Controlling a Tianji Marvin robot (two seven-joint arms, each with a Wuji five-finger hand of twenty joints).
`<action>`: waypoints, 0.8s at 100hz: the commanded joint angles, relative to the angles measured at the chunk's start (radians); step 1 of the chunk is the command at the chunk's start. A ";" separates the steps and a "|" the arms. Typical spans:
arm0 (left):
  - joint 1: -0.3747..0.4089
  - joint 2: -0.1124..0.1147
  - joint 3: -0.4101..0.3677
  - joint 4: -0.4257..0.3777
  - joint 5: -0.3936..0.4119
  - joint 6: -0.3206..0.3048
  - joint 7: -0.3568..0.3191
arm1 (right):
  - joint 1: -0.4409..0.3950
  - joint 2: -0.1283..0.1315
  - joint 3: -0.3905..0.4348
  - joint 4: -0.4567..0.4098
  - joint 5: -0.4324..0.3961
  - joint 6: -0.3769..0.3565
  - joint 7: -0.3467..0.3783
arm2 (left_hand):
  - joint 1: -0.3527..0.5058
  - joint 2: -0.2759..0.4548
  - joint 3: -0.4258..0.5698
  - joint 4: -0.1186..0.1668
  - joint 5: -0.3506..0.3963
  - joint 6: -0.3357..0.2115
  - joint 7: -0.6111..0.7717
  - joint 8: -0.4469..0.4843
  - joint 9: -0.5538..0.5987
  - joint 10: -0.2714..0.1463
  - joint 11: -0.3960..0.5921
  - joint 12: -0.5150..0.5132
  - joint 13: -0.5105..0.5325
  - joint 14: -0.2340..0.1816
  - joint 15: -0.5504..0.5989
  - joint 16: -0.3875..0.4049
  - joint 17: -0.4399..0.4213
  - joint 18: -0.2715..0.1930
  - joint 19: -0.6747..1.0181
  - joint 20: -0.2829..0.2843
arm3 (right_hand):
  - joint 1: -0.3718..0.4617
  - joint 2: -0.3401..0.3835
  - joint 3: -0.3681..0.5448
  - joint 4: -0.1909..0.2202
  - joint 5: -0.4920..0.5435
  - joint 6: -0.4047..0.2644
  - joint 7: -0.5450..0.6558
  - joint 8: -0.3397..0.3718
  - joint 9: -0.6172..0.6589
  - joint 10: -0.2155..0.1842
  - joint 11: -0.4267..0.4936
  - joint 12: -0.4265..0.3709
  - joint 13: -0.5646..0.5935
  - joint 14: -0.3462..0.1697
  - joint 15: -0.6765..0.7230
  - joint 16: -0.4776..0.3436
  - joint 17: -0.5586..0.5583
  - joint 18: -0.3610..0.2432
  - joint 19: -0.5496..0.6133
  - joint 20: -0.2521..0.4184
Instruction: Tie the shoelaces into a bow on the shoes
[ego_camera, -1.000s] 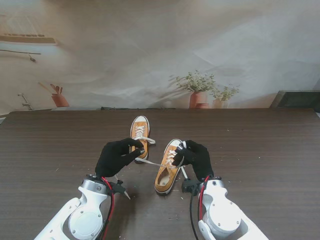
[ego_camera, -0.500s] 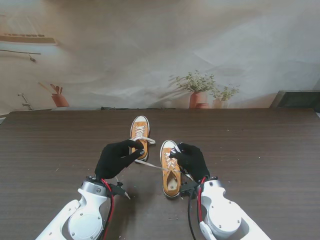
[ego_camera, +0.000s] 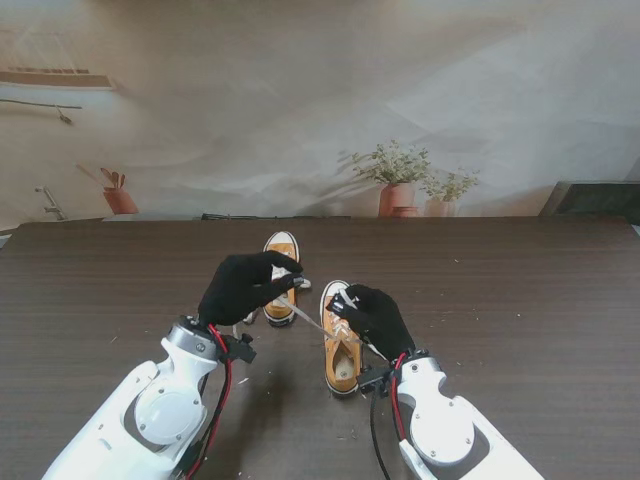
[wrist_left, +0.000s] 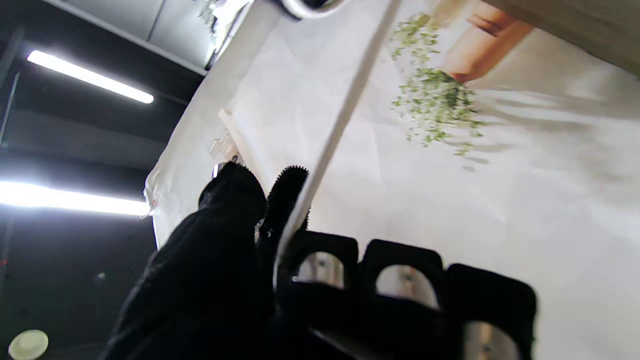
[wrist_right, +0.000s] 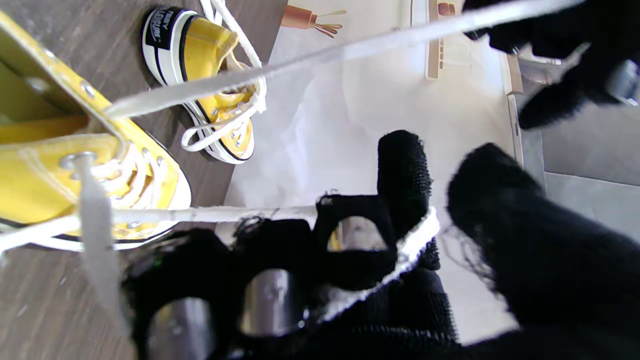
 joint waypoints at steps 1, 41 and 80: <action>-0.034 -0.004 0.011 -0.024 -0.002 -0.002 -0.014 | 0.011 0.006 -0.001 0.007 0.002 -0.003 0.020 | 0.026 0.030 -0.032 0.007 -0.001 -0.046 0.014 0.012 0.032 -0.004 0.040 0.000 0.045 -0.002 0.042 -0.009 0.036 -0.245 0.250 0.004 | -0.067 0.036 -0.011 0.025 -0.032 -0.019 -0.079 -0.017 0.014 -0.018 0.039 0.022 0.028 -0.075 0.079 -0.009 0.040 -0.050 0.279 -0.017; -0.214 -0.033 0.155 0.044 -0.130 0.006 -0.040 | 0.080 0.025 -0.035 0.080 -0.102 -0.012 0.072 | 0.029 0.032 -0.032 0.003 0.002 -0.043 0.020 0.014 0.031 0.007 0.052 0.012 0.045 0.000 0.058 -0.002 0.037 -0.247 0.250 0.029 | -0.122 -0.110 -0.051 0.115 -0.036 0.024 -0.193 0.123 0.011 -0.083 0.077 0.061 0.031 -0.155 0.101 0.022 0.056 -0.132 0.288 0.031; -0.455 -0.111 0.355 0.200 -0.204 0.023 0.025 | 0.130 0.030 -0.082 0.133 -0.105 -0.014 0.120 | 0.026 0.034 -0.033 0.003 0.002 -0.048 0.031 0.018 0.031 0.004 0.054 0.016 0.045 -0.004 0.061 0.000 0.037 -0.248 0.250 0.036 | -0.038 -0.198 -0.038 -0.031 0.100 -0.053 -0.059 0.013 0.049 -0.072 0.111 0.066 0.032 -0.156 0.104 0.079 0.061 -0.143 0.288 0.079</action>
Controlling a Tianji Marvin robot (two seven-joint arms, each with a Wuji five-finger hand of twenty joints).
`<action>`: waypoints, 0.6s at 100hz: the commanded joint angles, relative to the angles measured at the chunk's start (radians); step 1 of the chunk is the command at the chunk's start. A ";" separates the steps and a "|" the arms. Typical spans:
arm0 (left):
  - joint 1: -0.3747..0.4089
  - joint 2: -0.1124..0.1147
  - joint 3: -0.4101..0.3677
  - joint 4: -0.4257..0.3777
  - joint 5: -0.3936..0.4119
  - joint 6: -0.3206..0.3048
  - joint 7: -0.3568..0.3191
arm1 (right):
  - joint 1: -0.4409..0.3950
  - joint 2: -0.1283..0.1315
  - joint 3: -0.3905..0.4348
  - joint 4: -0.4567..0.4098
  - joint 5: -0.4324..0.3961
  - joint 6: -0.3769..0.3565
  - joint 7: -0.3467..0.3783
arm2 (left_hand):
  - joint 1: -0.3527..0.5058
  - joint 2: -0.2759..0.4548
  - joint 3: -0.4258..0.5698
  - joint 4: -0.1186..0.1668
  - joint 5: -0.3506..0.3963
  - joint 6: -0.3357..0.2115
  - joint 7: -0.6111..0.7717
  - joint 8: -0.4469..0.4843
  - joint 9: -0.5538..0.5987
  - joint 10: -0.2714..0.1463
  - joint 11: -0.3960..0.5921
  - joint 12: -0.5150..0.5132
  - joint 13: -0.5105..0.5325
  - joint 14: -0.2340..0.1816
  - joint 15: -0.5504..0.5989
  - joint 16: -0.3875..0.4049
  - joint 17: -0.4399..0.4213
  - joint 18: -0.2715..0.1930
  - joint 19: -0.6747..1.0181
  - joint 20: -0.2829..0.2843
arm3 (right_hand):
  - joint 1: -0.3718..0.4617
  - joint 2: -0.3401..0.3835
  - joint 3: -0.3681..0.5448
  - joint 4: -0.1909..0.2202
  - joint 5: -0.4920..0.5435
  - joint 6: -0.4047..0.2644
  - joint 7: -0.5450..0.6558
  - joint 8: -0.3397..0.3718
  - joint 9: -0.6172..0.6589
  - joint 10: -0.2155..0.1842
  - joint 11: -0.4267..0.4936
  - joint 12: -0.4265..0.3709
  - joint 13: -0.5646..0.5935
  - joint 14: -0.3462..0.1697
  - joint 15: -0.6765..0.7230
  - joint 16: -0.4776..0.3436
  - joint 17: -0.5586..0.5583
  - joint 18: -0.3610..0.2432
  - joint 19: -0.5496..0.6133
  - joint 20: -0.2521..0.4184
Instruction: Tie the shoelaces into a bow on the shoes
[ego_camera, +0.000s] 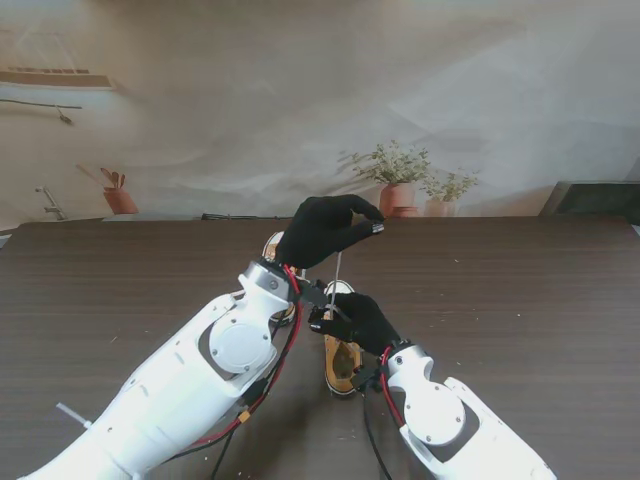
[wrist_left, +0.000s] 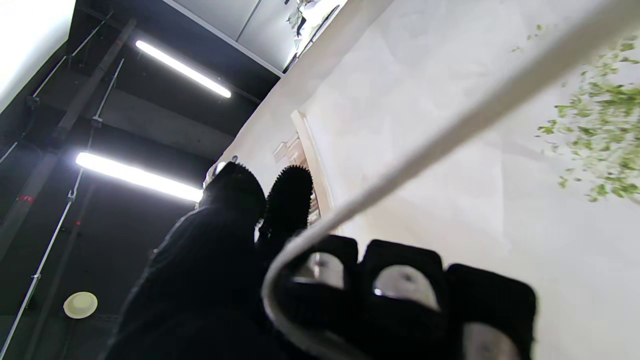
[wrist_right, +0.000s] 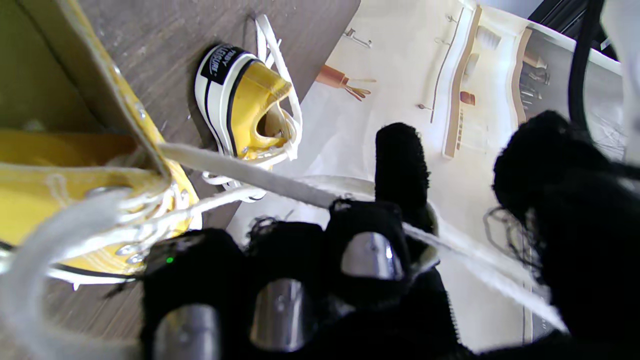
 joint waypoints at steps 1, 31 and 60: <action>-0.038 -0.034 0.013 0.003 0.002 0.006 -0.013 | 0.001 0.002 -0.002 0.004 0.015 0.003 0.023 | 0.026 0.034 -0.033 0.003 0.002 -0.050 0.010 0.018 0.030 0.004 0.052 0.016 0.045 -0.004 0.061 0.000 0.037 -0.248 0.250 0.022 | 0.048 -0.028 -0.010 -0.087 0.028 -0.062 0.088 -0.076 0.050 -0.002 0.053 0.017 0.030 -0.071 0.081 0.022 0.041 -0.043 0.287 0.022; -0.151 -0.076 0.105 0.113 0.007 0.097 0.010 | -0.006 -0.005 0.003 0.006 0.045 -0.001 0.009 | -0.019 0.054 -0.045 0.009 -0.013 -0.083 0.010 0.024 0.031 -0.074 -0.010 0.010 0.046 -0.027 -0.037 -0.038 0.019 -0.208 0.221 -0.173 | 0.117 0.099 -0.005 -0.061 0.139 -0.115 0.289 -0.030 0.050 0.024 0.064 0.022 0.029 -0.037 0.081 0.012 0.033 -0.005 0.287 -0.005; -0.177 -0.061 0.138 0.152 -0.026 0.172 -0.108 | -0.019 -0.002 0.010 -0.010 0.047 -0.022 0.011 | -0.156 0.133 -0.051 0.023 -0.136 -0.089 -0.229 0.103 -0.290 -0.013 -0.426 0.024 -0.237 0.017 -0.581 -0.015 -0.334 0.089 -0.260 -0.181 | 0.119 0.094 0.047 -0.058 0.150 -0.069 0.282 0.140 0.050 0.042 0.059 0.024 0.029 -0.037 0.076 -0.004 0.029 -0.001 0.287 -0.032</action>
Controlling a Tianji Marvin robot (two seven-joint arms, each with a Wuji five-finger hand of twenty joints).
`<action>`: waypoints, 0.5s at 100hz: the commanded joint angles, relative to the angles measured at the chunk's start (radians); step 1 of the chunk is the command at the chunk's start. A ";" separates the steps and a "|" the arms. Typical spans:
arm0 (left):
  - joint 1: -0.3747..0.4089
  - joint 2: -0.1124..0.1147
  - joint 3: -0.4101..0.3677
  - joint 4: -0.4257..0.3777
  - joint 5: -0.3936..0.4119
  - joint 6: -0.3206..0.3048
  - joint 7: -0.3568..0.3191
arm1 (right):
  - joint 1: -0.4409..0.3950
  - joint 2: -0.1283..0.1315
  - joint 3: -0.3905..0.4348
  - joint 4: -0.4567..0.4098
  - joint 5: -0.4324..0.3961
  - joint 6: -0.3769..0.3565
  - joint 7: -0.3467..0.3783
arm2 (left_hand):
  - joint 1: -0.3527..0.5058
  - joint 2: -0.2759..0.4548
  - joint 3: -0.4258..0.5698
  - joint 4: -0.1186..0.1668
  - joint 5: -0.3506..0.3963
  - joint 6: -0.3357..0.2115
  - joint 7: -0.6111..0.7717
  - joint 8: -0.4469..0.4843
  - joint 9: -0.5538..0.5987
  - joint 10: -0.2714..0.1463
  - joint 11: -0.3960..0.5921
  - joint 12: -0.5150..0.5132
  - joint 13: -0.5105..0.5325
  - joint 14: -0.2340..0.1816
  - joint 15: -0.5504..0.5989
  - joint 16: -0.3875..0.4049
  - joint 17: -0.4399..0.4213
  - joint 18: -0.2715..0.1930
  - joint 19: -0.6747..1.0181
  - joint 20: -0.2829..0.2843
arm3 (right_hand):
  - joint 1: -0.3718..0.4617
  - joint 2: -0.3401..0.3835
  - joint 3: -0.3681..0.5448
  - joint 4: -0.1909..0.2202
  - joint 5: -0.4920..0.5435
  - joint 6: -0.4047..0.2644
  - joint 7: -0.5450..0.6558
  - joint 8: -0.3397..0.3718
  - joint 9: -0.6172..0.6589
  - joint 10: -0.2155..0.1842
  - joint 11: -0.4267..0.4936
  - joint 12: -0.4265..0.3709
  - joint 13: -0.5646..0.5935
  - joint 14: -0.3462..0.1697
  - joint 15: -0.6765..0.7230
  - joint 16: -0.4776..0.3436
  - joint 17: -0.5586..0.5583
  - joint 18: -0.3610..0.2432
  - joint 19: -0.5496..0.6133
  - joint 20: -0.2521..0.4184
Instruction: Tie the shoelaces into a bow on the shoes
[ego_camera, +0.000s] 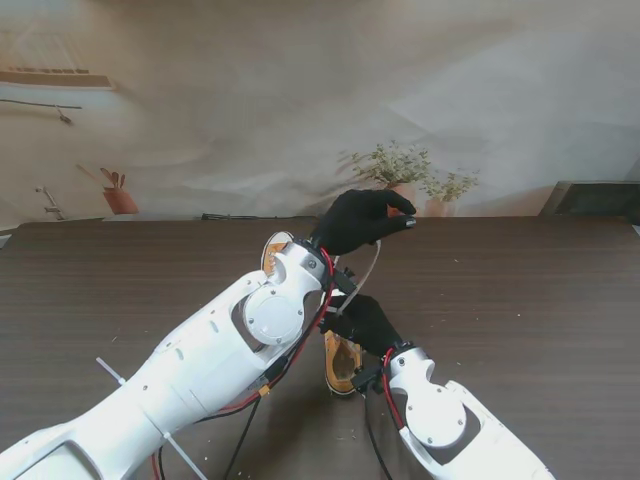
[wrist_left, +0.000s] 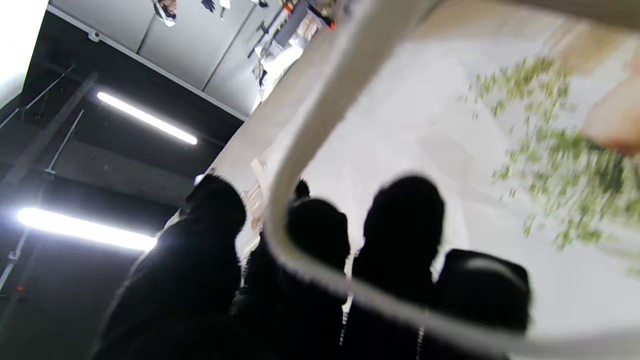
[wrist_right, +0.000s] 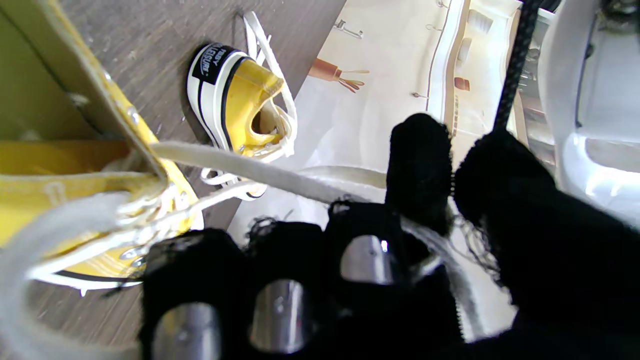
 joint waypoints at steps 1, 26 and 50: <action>0.001 0.013 0.004 -0.018 -0.008 0.041 -0.063 | -0.006 0.003 0.001 -0.010 0.001 -0.004 0.018 | -0.058 0.065 -0.043 0.022 -0.064 -0.090 -0.069 0.036 -0.152 0.033 -0.160 -0.005 -0.167 0.025 -0.168 0.052 -0.190 0.071 -0.134 0.127 | 0.017 -0.010 0.036 0.011 0.026 0.002 0.004 0.033 0.050 0.039 0.045 0.023 0.028 -0.041 0.076 -0.007 0.028 -0.003 0.287 -0.009; -0.030 0.060 0.022 -0.041 -0.052 0.136 -0.254 | -0.006 0.004 -0.004 -0.014 0.015 -0.003 0.028 | -0.173 0.180 -0.204 0.066 -0.245 -0.118 -0.234 0.064 -0.810 0.096 -0.695 -0.149 -0.866 -0.019 -0.603 0.090 -0.881 -0.092 -0.632 0.216 | 0.018 -0.012 0.037 0.008 0.024 0.000 -0.003 0.045 0.049 0.036 0.042 0.024 0.028 -0.038 0.075 -0.011 0.027 -0.002 0.287 -0.020; -0.028 0.065 0.018 -0.037 -0.054 0.132 -0.266 | -0.007 0.004 0.001 -0.017 0.015 0.002 0.028 | -0.165 0.201 -0.208 0.074 -0.355 -0.102 -0.340 0.019 -1.013 0.048 -0.979 -0.439 -1.042 -0.097 -1.094 -0.183 -0.961 -0.154 -1.481 0.148 | 0.021 -0.014 0.033 0.008 0.024 -0.001 -0.009 0.043 0.049 0.036 0.041 0.026 0.028 -0.038 0.074 -0.014 0.025 -0.001 0.287 -0.029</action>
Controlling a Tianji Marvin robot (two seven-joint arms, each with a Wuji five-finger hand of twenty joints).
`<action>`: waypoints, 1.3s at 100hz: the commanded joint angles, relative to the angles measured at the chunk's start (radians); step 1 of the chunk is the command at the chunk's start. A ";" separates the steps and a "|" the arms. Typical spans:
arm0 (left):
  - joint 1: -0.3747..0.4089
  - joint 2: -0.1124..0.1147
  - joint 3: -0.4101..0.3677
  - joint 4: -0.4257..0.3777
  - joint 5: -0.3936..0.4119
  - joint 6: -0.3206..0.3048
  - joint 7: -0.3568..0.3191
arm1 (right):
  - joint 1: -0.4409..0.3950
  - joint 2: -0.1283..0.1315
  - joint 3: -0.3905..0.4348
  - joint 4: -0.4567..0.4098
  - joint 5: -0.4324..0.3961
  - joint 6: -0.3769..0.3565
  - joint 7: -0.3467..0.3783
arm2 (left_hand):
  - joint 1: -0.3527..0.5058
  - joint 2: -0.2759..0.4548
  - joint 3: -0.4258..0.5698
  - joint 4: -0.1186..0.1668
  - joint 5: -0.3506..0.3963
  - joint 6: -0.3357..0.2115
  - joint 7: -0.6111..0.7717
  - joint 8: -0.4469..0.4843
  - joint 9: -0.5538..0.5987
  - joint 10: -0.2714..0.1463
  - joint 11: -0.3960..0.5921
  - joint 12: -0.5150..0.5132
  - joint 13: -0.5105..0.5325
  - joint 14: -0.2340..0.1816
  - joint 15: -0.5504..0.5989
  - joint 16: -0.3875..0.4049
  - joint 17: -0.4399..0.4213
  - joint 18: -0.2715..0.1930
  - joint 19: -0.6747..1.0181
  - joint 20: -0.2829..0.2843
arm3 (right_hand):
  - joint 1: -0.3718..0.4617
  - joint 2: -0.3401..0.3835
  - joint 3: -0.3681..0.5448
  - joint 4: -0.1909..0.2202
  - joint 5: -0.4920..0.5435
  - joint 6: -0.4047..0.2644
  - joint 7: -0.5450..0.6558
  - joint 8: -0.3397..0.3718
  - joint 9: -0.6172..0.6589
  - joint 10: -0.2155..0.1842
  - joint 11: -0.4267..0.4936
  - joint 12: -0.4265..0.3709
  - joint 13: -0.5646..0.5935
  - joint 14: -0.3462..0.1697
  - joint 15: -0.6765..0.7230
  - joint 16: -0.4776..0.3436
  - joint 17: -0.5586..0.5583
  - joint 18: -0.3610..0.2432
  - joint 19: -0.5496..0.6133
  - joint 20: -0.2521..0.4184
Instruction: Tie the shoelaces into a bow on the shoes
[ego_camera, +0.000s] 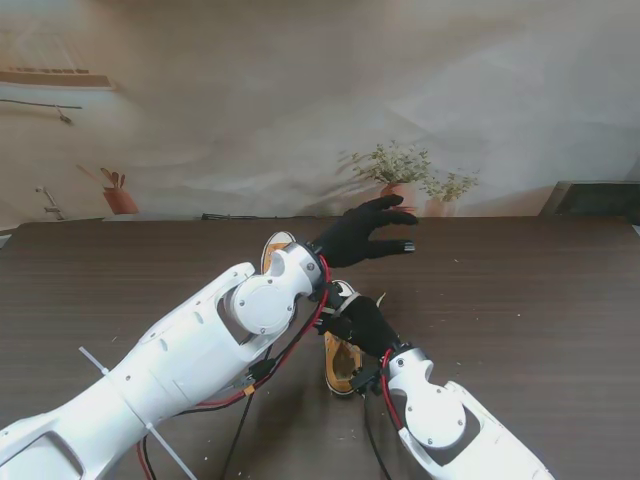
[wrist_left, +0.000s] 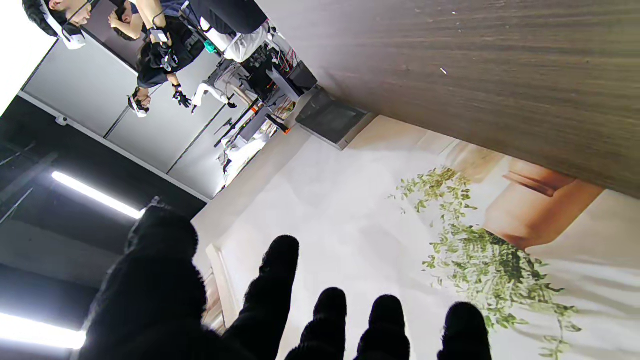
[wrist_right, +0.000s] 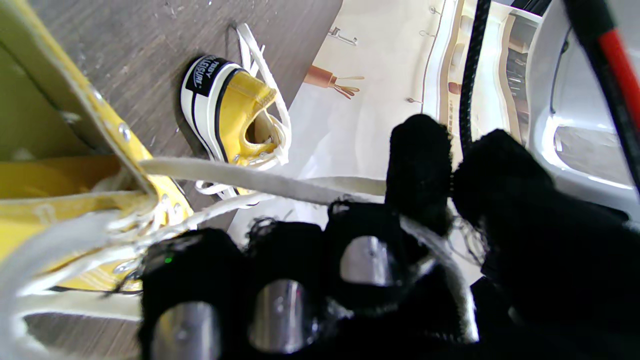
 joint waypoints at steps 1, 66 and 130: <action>0.017 -0.001 -0.017 -0.016 0.001 -0.003 0.011 | -0.005 0.003 0.006 -0.009 0.001 0.004 0.013 | -0.011 0.031 -0.021 0.012 -0.029 -0.098 -0.012 -0.021 -0.024 -0.034 -0.023 -0.032 -0.005 -0.024 -0.042 -0.036 0.012 -0.054 -0.077 0.038 | 0.022 -0.014 0.024 0.008 0.024 -0.002 -0.009 0.019 0.049 0.034 0.041 0.016 0.028 -0.039 0.074 -0.015 0.025 -0.008 0.287 -0.017; 0.551 0.085 -0.476 -0.194 0.295 -0.142 0.259 | -0.053 0.002 0.054 -0.125 -0.061 0.091 -0.046 | 0.390 -0.156 0.280 -0.055 0.177 -0.154 0.242 0.005 0.423 -0.017 0.269 0.085 0.376 0.079 0.330 0.075 0.182 0.101 0.540 0.008 | -0.010 0.022 0.016 0.001 -0.060 0.009 -0.048 -0.114 0.035 0.047 -0.022 0.009 0.027 -0.002 0.050 -0.069 0.015 0.045 0.243 -0.067; 0.478 0.043 -0.287 -0.029 0.142 -0.269 0.268 | -0.050 0.015 0.039 -0.153 -0.155 0.119 -0.040 | 0.057 -0.256 0.372 -0.081 0.034 -0.164 0.128 -0.061 0.292 -0.026 0.215 0.068 0.301 0.057 0.291 0.086 0.122 0.047 0.489 -0.002 | 0.010 0.020 0.011 0.003 -0.053 0.015 -0.020 -0.109 0.049 0.047 -0.026 0.008 0.026 0.008 0.056 -0.075 0.015 0.057 0.242 -0.059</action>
